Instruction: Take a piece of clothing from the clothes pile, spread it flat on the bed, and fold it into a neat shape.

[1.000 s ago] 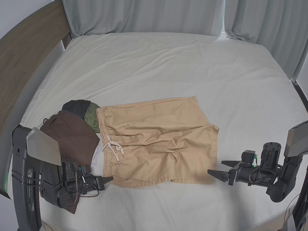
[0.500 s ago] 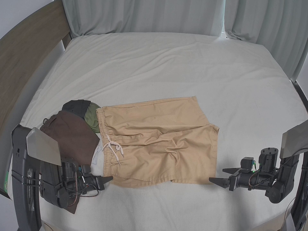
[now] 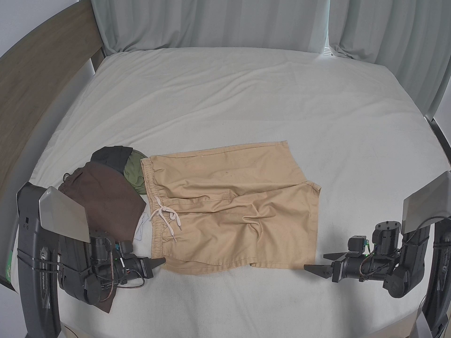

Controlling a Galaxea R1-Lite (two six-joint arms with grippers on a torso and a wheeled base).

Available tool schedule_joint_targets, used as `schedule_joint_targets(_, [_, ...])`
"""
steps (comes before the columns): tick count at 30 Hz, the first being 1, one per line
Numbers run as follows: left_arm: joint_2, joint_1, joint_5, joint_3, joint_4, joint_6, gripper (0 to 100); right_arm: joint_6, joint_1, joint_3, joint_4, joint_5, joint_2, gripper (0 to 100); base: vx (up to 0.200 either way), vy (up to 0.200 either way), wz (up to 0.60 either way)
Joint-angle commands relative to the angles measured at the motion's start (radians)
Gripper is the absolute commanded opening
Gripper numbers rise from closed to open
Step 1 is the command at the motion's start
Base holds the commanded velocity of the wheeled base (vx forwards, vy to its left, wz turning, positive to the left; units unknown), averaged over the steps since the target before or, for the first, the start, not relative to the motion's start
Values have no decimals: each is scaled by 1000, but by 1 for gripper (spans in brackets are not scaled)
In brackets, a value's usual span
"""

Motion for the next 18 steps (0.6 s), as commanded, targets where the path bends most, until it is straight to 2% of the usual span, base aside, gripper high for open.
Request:
schedule_joint_targets(1, [0, 0, 0, 0, -1, 0, 0, 26, 2, -29, 0, -1, 52, 100, 0, 0, 0])
schedule_joint_targets(15, [-1, 0, 0, 0, -1, 1, 0, 40, 31, -63, -2, -5, 121, 100, 0, 0, 0])
schedule_joint_targets(18, [-1, 1, 0, 0, -2, 1, 0, 74, 37, -85, -2, -8, 132, 100, 0, 0, 0])
